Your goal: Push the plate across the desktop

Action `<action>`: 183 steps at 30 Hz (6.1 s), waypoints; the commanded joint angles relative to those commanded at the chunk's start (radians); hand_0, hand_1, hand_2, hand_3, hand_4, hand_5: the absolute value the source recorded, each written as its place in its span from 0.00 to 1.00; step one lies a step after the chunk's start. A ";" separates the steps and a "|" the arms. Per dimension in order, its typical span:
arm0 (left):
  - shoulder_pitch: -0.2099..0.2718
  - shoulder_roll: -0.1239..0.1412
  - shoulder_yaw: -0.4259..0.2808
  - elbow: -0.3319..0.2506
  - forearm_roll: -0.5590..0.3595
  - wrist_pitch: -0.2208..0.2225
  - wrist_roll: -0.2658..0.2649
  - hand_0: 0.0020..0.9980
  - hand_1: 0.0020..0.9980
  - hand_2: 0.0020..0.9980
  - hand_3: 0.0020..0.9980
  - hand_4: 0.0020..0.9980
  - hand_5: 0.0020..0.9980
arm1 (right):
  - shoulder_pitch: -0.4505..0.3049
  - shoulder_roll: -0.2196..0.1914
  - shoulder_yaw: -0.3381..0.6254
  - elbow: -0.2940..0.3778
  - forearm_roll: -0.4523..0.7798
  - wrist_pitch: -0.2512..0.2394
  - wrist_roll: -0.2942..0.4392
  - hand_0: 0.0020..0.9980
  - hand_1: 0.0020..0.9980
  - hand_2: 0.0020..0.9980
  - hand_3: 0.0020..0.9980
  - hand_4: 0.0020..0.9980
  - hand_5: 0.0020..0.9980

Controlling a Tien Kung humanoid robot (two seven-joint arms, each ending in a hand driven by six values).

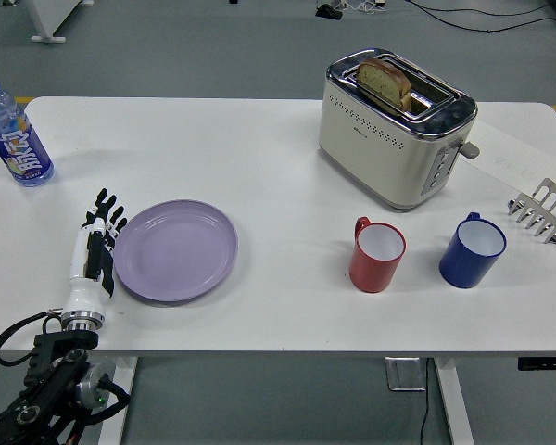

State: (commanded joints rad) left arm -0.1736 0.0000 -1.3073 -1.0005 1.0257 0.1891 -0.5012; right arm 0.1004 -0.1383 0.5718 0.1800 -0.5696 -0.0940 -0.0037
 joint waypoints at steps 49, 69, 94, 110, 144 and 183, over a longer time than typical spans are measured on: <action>-0.013 0.000 0.261 -0.018 -0.082 0.067 -0.054 0.88 0.93 0.99 0.97 0.49 1.00 | -0.007 -0.002 -0.004 0.000 0.005 0.001 0.002 0.66 0.64 0.72 0.68 0.29 0.28; -0.033 0.000 0.342 -0.026 -0.099 0.050 -0.055 0.88 0.93 0.98 0.96 0.49 1.00 | -0.001 -0.003 -0.006 0.000 0.008 0.000 0.004 0.66 0.65 0.73 0.68 0.29 0.29; -0.054 0.003 0.419 -0.040 -0.112 0.050 -0.056 0.87 0.92 0.98 0.95 0.49 1.00 | 0.003 -0.002 -0.022 0.000 0.021 0.000 0.006 0.66 0.65 0.73 0.68 0.28 0.29; -0.056 0.000 0.301 -0.044 -0.064 0.066 -0.050 0.87 0.92 0.98 0.94 0.49 1.00 | 0.000 -0.001 -0.021 0.000 0.018 -0.001 0.002 0.66 0.65 0.72 0.68 0.28 0.29; -0.008 0.094 -0.350 -0.111 0.096 -0.262 0.243 0.79 0.83 0.83 0.77 0.51 1.00 | -0.008 0.003 -0.001 0.000 0.004 -0.002 -0.004 0.66 0.64 0.72 0.68 0.28 0.28; -0.010 0.097 -0.423 -0.115 0.100 -0.377 0.419 0.79 0.83 0.83 0.76 0.54 1.00 | 0.001 0.001 0.027 0.000 -0.021 0.000 -0.007 0.66 0.64 0.72 0.68 0.28 0.28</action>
State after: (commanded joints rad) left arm -0.1835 0.0967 -1.7302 -1.1153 1.1260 -0.1874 -0.0817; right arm 0.1014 -0.1368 0.5986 0.1800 -0.5906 -0.0944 -0.0103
